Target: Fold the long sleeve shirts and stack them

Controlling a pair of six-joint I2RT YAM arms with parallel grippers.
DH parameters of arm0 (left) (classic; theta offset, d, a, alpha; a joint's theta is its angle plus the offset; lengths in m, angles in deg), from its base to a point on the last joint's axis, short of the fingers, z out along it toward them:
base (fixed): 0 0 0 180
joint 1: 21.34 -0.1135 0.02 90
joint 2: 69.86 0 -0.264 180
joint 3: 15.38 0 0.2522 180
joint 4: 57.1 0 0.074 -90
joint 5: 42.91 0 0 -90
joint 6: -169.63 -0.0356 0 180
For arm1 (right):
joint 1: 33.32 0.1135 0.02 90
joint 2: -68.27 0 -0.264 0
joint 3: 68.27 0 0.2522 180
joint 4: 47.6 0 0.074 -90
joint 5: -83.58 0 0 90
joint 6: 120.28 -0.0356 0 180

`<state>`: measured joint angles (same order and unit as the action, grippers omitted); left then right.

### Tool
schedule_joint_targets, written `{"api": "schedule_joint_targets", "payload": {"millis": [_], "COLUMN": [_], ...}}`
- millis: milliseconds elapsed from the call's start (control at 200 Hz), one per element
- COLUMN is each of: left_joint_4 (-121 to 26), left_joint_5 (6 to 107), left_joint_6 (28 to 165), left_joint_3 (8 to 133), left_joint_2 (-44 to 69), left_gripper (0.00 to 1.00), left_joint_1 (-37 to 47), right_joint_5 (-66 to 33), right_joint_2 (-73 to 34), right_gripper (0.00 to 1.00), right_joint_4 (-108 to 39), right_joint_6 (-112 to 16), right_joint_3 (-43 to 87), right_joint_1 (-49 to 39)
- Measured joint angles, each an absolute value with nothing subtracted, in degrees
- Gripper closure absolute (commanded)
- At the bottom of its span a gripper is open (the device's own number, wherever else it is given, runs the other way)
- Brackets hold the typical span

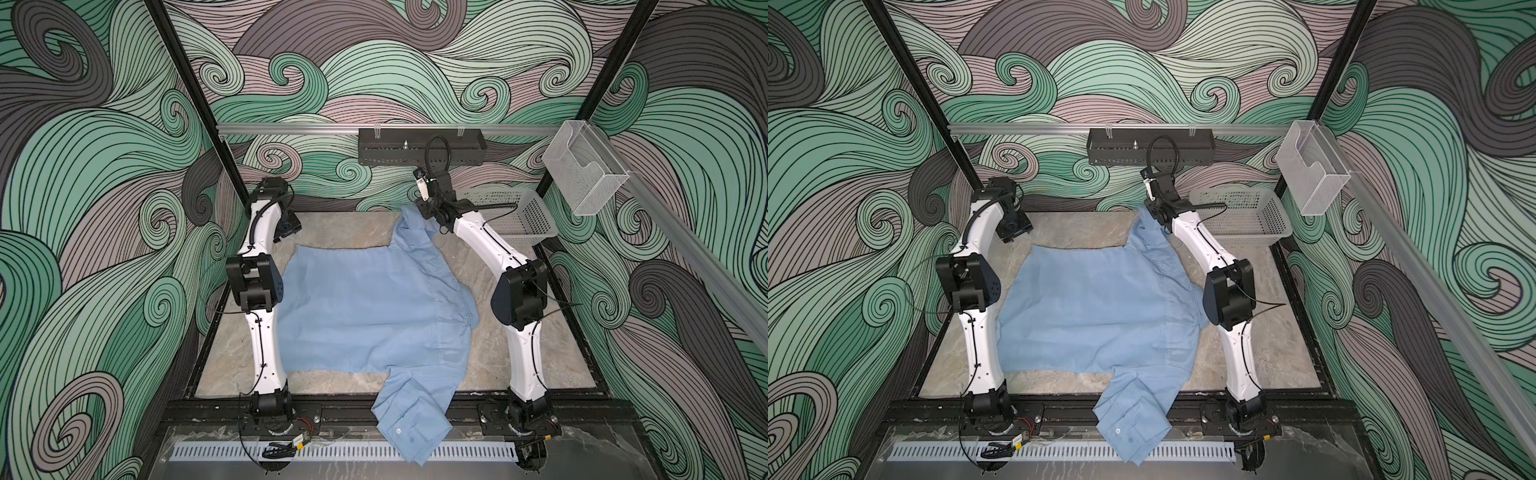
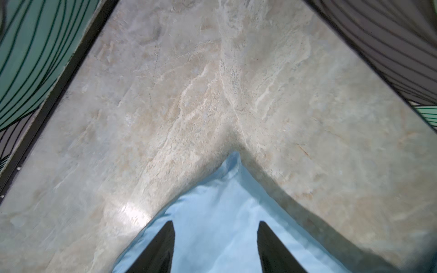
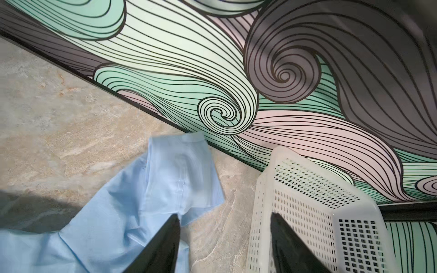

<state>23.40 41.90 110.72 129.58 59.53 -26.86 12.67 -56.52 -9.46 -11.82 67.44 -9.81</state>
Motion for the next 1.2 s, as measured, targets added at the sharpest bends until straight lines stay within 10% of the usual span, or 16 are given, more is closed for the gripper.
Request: {"api": "schedule_joint_targets", "payload": {"millis": [405, 1201], "left_joint_4": [17.58, 16.88], "left_joint_5": [50.36, 50.49], "left_joint_6": [111.73, 112.38], "left_joint_3": [88.38, 80.92], "left_joint_2": [41.67, 47.40], "left_gripper": [0.51, 0.48], "left_joint_1": [-27.49, -35.05], "right_joint_5": [2.49, -4.94], "right_joint_2": [-38.38, -43.13], "right_gripper": [0.36, 0.39], "right_joint_4": [7.39, 13.71], "right_joint_6": [-38.77, -58.53], "right_joint_3": [48.49, 19.92], "right_joint_1": [-9.77, -17.72]}}
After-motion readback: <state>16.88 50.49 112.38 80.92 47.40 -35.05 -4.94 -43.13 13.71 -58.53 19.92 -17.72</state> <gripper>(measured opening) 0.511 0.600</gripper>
